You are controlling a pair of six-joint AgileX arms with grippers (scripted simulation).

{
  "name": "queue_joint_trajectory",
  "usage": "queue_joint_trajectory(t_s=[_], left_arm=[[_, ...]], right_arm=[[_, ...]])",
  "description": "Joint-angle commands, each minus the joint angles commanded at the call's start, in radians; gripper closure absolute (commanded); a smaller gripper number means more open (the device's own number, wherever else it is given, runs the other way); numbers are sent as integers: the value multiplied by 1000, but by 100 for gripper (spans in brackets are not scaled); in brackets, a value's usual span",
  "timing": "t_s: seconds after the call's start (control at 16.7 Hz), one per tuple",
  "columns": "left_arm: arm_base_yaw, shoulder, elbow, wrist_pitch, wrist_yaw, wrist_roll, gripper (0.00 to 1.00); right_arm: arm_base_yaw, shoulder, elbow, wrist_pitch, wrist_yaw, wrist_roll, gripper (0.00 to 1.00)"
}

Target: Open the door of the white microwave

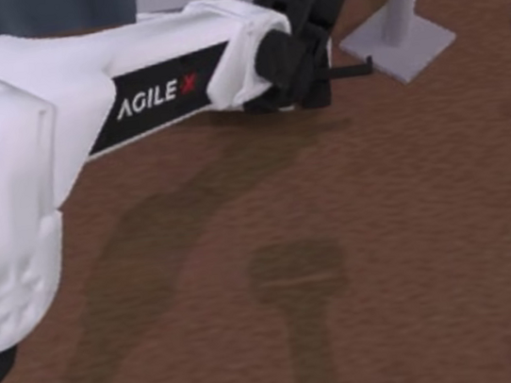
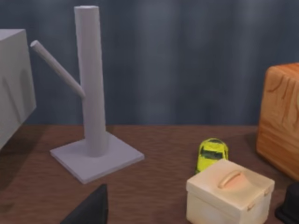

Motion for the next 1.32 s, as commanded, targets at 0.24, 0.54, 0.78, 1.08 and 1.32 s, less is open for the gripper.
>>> queue_joint_trajectory(t_s=[0.24, 0.54, 0.78, 1.08, 1.32], left_arm=[[0, 0, 0, 0, 0, 0, 100], [0, 0, 0, 0, 0, 0, 100], [0, 0, 0, 0, 0, 0, 100], [-1, -26, -52, 29, 25, 33, 100], [8, -58, -100, 63, 47, 66, 100]], right_arm=[[0, 0, 0, 0, 0, 0, 0], [0, 0, 0, 0, 0, 0, 0], [0, 0, 0, 0, 0, 0, 0], [0, 0, 0, 0, 0, 0, 0], [0, 0, 0, 0, 0, 0, 0]])
